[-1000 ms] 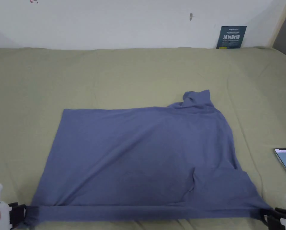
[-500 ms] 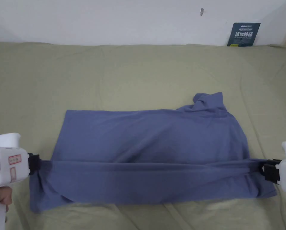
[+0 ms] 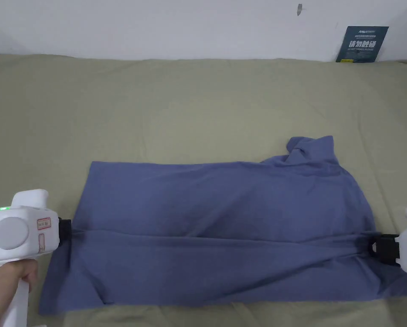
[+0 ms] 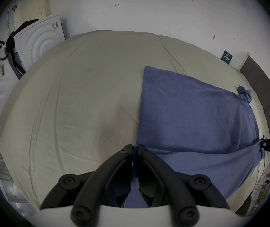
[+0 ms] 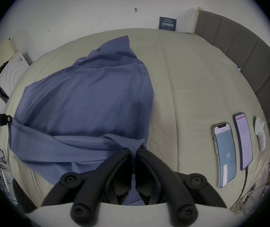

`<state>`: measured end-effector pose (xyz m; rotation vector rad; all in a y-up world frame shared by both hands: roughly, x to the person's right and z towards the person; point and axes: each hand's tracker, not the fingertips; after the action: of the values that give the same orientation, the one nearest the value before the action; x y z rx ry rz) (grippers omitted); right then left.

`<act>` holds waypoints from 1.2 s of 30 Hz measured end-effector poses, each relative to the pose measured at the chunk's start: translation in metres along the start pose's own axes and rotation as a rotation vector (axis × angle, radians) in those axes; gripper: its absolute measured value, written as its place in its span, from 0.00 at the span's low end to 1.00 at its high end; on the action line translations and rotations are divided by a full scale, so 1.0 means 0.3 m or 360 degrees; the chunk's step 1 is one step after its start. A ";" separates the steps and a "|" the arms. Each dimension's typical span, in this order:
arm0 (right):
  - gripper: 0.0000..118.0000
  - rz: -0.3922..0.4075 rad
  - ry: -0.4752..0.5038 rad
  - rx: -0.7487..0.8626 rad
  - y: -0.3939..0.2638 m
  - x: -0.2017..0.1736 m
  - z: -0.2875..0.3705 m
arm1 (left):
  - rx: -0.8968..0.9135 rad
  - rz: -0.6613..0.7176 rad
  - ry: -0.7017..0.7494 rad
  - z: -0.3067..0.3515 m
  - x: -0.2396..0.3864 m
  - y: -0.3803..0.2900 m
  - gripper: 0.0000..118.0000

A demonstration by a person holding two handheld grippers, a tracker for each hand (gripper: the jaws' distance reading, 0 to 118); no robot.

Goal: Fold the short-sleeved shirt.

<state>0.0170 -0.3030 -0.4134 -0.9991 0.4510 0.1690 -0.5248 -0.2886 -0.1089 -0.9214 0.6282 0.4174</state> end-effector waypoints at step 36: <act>0.91 0.0137 0.0251 -0.0033 -0.251 -0.038 0.207 | -0.0105 -0.0111 -0.0099 0.234 0.022 -0.278 0.08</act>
<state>0.0504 -0.2905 -0.3218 -1.0178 0.6380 0.1734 -0.4491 -0.2752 -0.0316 -0.9867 0.5265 0.4045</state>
